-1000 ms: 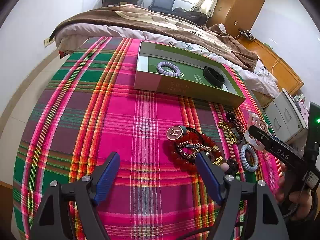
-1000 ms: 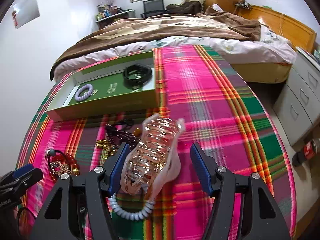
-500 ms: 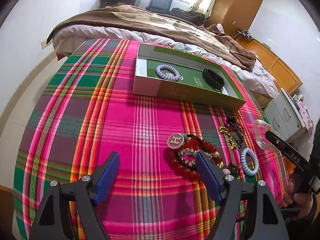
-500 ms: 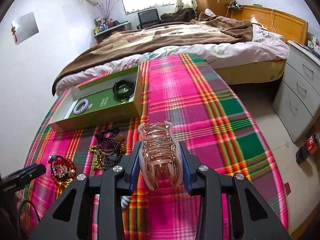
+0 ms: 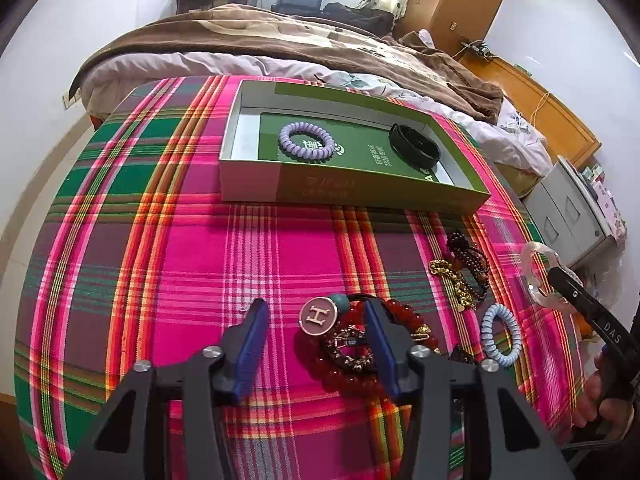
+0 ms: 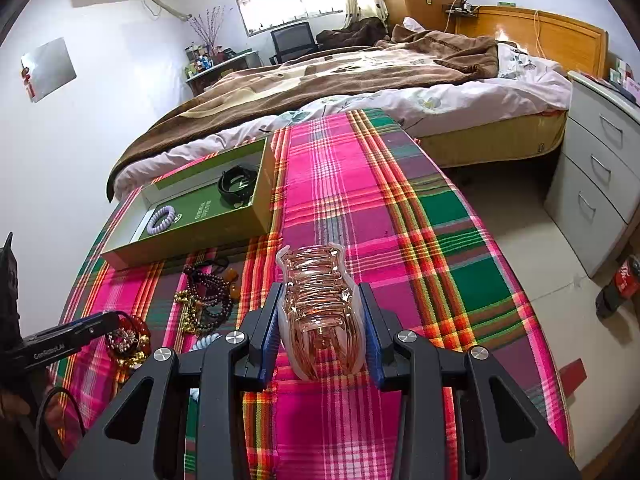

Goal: Organize jewelry
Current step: 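Grasp the red bead bracelet with the H charm using the left tool, then lower the red bracelet into the box and open the left tool while the right carries the clip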

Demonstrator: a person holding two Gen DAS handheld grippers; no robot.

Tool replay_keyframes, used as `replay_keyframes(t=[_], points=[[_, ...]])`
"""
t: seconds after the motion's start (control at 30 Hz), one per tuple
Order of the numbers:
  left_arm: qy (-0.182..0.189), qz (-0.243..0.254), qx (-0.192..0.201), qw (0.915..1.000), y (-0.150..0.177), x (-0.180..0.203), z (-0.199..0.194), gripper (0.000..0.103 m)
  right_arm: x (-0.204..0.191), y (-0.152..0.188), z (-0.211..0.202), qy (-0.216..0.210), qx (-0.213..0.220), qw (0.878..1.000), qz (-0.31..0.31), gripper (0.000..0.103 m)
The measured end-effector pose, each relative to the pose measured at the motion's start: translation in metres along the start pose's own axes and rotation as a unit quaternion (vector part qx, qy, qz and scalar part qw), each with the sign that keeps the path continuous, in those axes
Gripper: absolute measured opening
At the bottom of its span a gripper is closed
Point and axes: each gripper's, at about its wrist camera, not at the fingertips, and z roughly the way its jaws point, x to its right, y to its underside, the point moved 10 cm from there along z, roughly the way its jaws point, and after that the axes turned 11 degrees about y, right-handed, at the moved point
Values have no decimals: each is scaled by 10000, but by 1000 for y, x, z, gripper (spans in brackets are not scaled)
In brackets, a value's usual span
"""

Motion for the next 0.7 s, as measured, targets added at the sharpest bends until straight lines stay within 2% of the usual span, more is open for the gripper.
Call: replay_keyframes(t=[0.07,0.13,0.23,0.3,0.53,0.7], points=[[37,8,-15,10000,0,2,2,36,-1,0,0,-16,1,10000,-10,37],[30,54,-19,10000,-1,3,3,25,-2,0,1,-19,-4,10000,-28,37],[54,72,-18,10000,-1,6,3,23,-2,1,1,-27,-13,10000,-33,37],[85,84,-1,9999,-1,7,1,17,-2,1,1,-19,-8,10000,-34,37],[237,150,231,9993,-7,19,-18,17,-3,-2,-3,-30,63,10000,-43,37],[517,210,285,9980,-7,33,-30,17,-3,-2,-6,-45,88,9999,-43,37]])
